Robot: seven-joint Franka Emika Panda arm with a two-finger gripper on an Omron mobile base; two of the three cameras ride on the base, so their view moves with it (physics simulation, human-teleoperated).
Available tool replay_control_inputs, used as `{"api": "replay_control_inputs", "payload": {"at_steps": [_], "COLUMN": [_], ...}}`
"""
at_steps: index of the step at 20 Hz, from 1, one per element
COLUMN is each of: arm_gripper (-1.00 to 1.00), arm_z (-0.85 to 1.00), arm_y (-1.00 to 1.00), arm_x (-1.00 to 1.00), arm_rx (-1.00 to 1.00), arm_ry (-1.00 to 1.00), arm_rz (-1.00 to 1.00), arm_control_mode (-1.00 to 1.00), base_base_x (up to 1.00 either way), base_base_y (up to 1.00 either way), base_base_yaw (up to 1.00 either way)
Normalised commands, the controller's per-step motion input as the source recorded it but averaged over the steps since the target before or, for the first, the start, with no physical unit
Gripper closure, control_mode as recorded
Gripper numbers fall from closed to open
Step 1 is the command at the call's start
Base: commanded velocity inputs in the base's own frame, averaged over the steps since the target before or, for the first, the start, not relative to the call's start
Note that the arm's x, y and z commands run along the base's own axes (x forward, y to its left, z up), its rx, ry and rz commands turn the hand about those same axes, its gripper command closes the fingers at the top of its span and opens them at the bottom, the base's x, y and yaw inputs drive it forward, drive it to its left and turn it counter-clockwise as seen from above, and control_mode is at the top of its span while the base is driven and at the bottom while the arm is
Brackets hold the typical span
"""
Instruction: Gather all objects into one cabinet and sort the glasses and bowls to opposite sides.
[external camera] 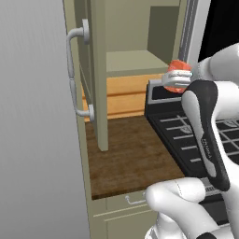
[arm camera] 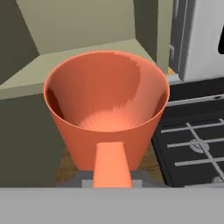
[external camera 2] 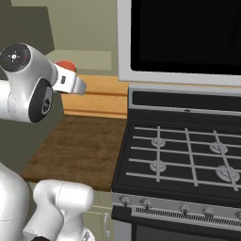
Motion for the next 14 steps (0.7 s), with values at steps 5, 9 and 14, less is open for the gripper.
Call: {"api": "replay_control_inputs", "payload": {"at_steps": [5,9,14], "arm_gripper": [1.00,1.00,1.00], "arm_z": [0.00,0.00,0.00], "arm_y": [0.00,0.00,0.00], "arm_x": [-0.07,-0.06,-0.42], "arm_rx": [0.00,0.00,0.00], "arm_ry": [0.00,0.00,0.08], "arm_rz": [0.08,0.00,0.00], "arm_control_mode": [-1.00,-1.00,-1.00], "base_base_x": [0.00,0.00,0.00], "base_base_y": [0.00,0.00,0.00], "base_base_yaw": [0.00,0.00,0.00]}}
